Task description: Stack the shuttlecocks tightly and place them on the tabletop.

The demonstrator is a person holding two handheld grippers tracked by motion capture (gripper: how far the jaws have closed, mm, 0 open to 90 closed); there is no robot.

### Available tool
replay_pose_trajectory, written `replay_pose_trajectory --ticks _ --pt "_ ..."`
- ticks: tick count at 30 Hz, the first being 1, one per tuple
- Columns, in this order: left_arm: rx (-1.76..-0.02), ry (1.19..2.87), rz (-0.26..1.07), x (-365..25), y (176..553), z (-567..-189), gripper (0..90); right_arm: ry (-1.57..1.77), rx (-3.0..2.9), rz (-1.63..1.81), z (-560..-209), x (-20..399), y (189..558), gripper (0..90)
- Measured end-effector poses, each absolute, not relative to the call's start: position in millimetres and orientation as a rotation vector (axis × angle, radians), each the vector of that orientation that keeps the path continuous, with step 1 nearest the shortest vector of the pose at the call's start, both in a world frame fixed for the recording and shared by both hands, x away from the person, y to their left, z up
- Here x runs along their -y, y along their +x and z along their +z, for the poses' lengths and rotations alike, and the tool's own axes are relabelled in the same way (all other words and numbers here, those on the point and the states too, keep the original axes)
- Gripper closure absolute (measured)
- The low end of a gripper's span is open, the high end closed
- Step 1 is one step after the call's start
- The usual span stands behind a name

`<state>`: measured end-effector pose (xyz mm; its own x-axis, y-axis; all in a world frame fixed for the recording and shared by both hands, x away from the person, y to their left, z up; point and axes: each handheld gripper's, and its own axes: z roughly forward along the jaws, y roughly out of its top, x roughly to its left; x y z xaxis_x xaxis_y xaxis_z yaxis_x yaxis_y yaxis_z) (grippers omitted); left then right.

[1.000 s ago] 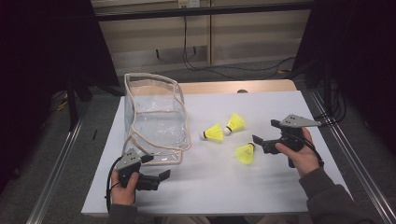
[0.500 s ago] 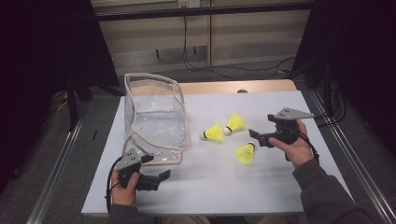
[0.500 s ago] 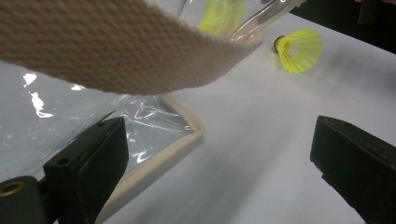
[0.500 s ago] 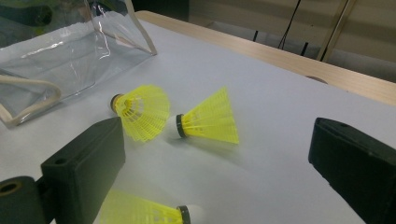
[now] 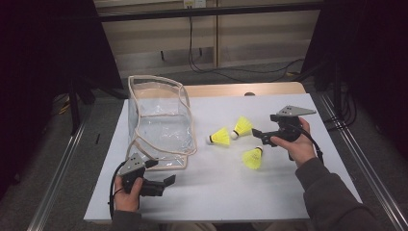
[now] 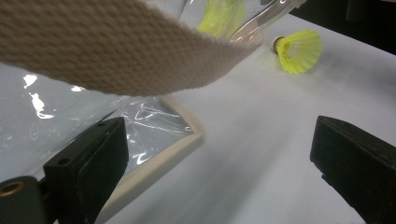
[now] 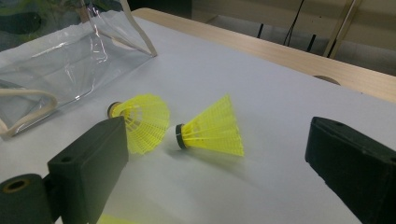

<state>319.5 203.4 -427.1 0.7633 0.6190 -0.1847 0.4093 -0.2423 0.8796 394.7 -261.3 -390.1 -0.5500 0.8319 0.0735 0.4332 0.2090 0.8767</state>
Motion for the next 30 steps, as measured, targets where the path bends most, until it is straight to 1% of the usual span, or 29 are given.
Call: replay_pose_trajectory --ticks 8,19,24,30 --pt "-0.789 1.876 0.243 -204 320 -427 4.3 1.179 -2.088 1.278 -393 260 406 9.3" --pt "-0.791 1.876 0.241 -204 320 -426 4.3 1.204 -2.093 1.221 -403 260 419 10.5" --pt "-0.788 1.880 0.240 -204 320 -426 4.4 1.227 -2.100 1.263 -411 259 426 14.5" --pt "-0.790 1.878 0.244 -204 320 -426 4.4 1.185 -2.134 1.240 -411 251 429 19.2"
